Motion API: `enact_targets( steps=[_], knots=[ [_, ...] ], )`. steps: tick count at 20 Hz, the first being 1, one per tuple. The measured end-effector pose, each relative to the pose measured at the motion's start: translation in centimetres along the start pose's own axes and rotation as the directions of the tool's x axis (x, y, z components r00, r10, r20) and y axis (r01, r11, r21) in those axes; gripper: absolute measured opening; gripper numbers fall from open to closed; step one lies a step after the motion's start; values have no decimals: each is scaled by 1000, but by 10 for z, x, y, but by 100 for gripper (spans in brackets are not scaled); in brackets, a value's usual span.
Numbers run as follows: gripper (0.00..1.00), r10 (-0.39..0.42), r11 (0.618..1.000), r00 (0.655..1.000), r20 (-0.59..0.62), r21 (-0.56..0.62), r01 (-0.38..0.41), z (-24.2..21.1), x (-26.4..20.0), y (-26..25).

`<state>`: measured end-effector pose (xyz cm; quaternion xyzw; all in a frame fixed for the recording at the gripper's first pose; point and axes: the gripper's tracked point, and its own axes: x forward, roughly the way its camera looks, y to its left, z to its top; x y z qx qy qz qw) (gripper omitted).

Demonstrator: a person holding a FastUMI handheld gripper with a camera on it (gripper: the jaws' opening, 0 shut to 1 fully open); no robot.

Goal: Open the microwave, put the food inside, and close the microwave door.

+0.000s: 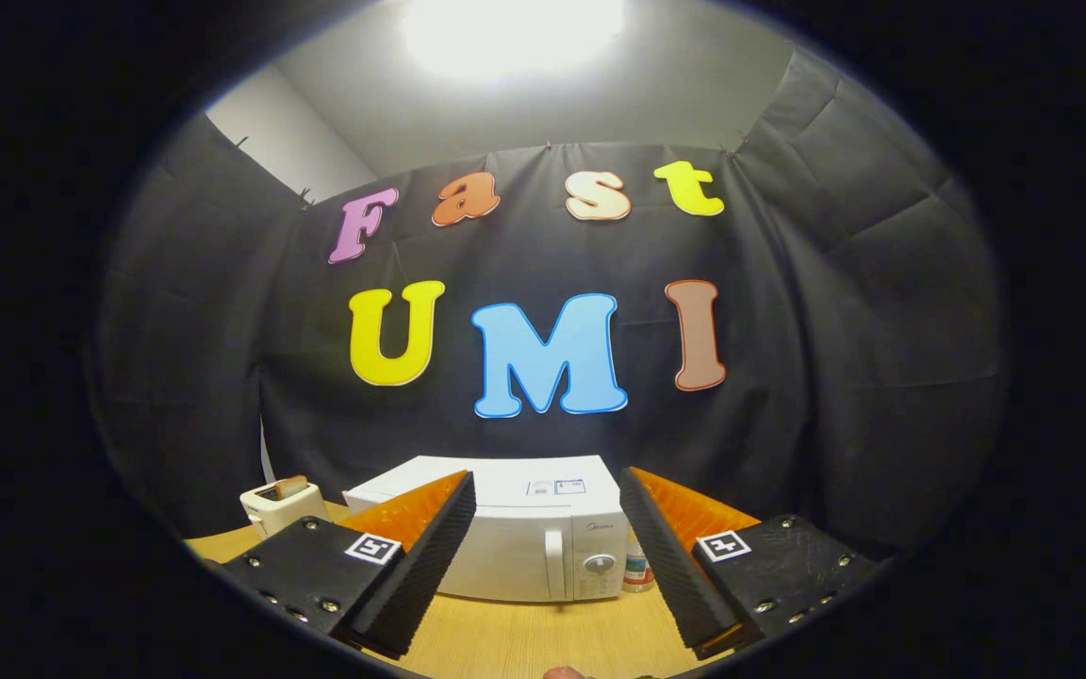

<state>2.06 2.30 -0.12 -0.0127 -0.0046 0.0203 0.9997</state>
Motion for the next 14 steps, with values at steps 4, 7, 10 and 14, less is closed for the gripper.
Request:
enact_targets(
  steps=[4,7,10,14],
  knots=[
    [98,1,1000,1000,2,1,-1,-2,9,1],
    [98,6,1000,1000,-1,4,-6,-7,14,2],
    [99,20,1000,1000,-16,-2,-20,-19,25,4],
    [99,36,999,997,-65,-21,-37,-41,47,5]
  ],
)
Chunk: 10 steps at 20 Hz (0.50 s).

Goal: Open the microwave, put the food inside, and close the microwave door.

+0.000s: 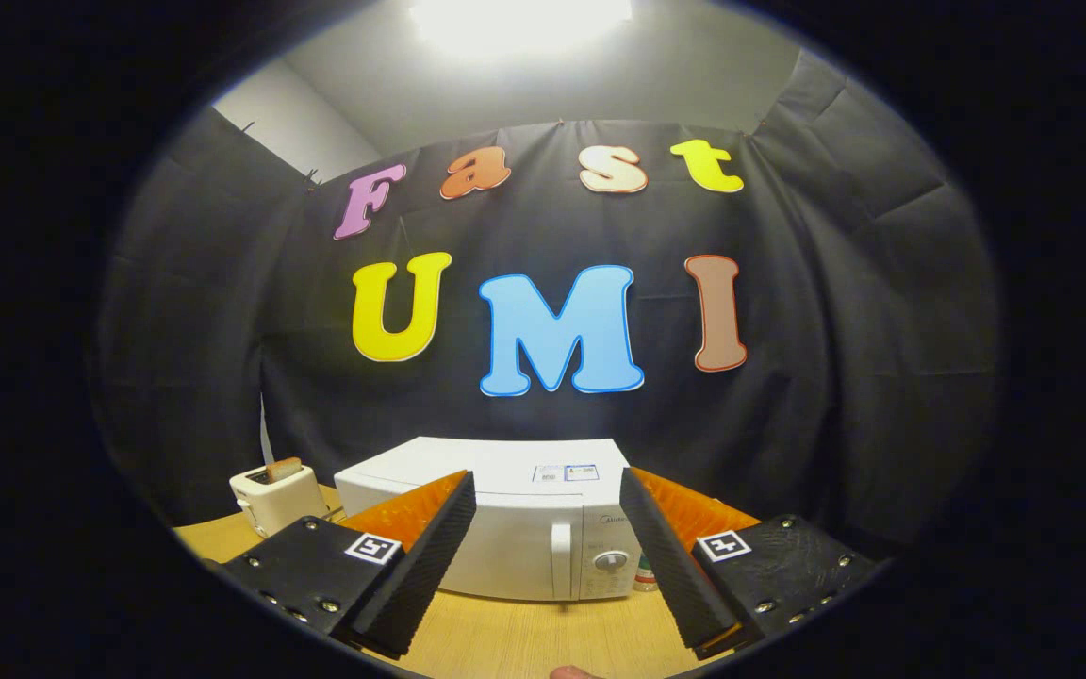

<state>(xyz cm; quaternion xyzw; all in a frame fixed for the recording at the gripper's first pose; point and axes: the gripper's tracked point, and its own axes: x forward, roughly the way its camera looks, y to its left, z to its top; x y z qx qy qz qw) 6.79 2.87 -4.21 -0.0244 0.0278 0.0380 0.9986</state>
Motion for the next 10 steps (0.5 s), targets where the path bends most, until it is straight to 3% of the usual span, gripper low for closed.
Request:
enact_targets(
  steps=[10],
  knots=[
    [99,-5,1000,993,-120,-17,3,-61,63,-3]
  ],
)
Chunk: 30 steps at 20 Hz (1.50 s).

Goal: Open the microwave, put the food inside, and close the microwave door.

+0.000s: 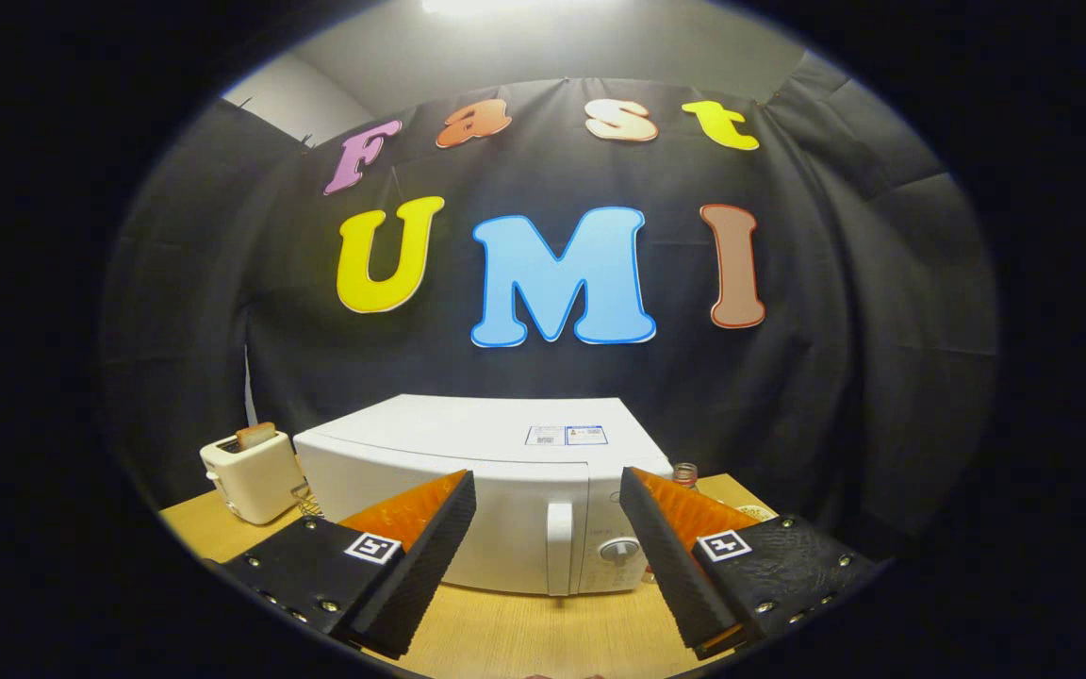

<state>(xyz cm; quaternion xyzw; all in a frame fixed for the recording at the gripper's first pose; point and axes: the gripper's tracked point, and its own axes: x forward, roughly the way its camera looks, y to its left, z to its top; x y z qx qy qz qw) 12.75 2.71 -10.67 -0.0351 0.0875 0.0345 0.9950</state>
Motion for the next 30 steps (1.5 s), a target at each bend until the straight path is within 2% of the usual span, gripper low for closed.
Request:
enact_targets(
  steps=[9,13,16,17,19,20,22,23,24,27,28,29,30],
  knots=[
    [99,-6,999,988,-155,-47,-1,-64,51,-2],
    [84,-13,1000,977,-212,-22,9,-85,67,-5],
    [81,-32,999,968,-247,-23,27,-99,74,-9],
    [73,-27,1000,965,-261,-16,24,-103,76,-7],
    [69,-47,999,958,-282,-24,42,-107,79,-9],
    [48,-49,999,956,-290,-26,43,-110,80,-7],
    [40,-51,999,953,-298,-30,44,-109,82,-7],
    [40,-69,997,950,-304,-40,60,-108,80,-12],
    [31,-62,998,948,-311,-15,60,-113,91,-14],
    [29,-59,998,942,-330,5,64,-108,79,-9],
    [20,-66,997,941,-332,4,71,-109,82,-8],
    [19,-71,997,941,-331,-1,76,-109,83,-9],
    [12,-76,997,939,-334,5,82,-109,83,-9]
  ],
)
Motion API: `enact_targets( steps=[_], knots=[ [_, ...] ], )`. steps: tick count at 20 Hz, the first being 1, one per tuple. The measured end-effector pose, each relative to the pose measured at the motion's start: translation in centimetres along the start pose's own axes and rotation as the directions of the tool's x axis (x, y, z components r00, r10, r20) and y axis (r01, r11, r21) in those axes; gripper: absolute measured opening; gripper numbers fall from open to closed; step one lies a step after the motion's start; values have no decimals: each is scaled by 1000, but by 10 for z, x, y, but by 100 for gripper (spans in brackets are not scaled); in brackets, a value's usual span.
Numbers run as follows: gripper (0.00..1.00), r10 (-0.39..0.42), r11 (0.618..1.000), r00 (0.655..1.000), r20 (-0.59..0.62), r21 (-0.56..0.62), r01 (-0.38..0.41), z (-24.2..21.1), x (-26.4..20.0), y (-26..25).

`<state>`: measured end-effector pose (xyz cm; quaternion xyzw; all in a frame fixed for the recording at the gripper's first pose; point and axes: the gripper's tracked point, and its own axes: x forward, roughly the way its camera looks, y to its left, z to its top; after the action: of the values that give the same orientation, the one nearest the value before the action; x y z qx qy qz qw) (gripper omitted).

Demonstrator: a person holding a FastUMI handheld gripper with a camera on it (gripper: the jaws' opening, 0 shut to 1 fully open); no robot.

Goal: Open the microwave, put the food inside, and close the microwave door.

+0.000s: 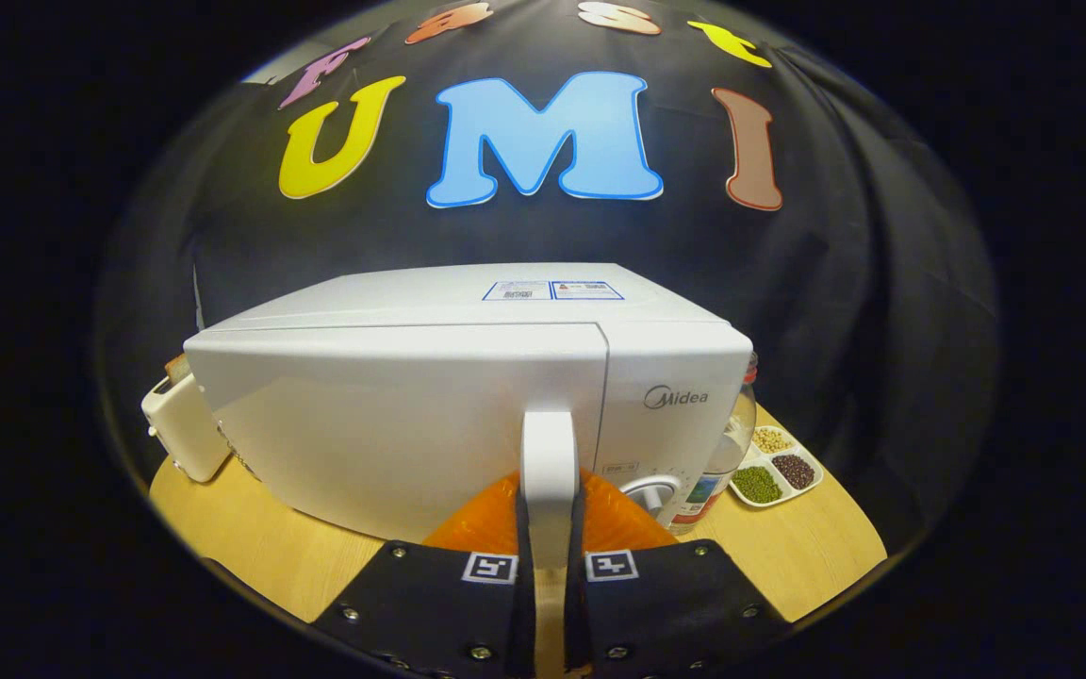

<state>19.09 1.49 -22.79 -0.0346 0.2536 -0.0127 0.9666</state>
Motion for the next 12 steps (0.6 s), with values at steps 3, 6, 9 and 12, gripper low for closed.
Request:
enact_targets(
  steps=[3,6,9,12],
  knots=[
    [12,14,1000,1000,-1,6,-14,1,0,1],
    [6,-1,1000,1000,1,-15,1,-1,-1,1],
    [6,-6,999,1000,4,-41,6,-6,-16,3],
    [6,-3,997,1000,10,-72,4,-17,-41,8]
  ],
)
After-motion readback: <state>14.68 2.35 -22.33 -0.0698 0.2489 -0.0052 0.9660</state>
